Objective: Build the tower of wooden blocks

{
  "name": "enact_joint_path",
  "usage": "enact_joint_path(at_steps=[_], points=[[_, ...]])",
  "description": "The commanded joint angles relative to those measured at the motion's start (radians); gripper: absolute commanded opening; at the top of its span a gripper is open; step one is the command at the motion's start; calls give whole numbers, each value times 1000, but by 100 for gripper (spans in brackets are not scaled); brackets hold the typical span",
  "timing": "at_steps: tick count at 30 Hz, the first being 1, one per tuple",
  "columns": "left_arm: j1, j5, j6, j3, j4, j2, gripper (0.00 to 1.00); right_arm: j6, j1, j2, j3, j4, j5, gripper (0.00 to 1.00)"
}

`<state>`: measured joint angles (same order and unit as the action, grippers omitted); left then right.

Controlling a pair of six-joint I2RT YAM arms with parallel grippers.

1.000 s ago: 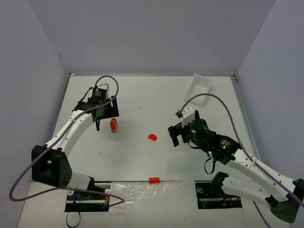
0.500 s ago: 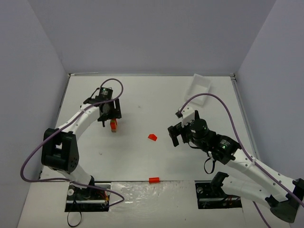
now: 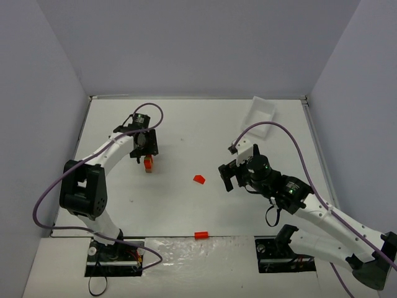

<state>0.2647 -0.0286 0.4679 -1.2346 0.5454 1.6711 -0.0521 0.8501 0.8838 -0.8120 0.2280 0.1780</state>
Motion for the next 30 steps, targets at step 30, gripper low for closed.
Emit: enact_joint_path(at_steps=[30], points=[[34, -43, 5, -50, 28, 15, 41, 3, -6, 39, -29, -61, -3, 100]])
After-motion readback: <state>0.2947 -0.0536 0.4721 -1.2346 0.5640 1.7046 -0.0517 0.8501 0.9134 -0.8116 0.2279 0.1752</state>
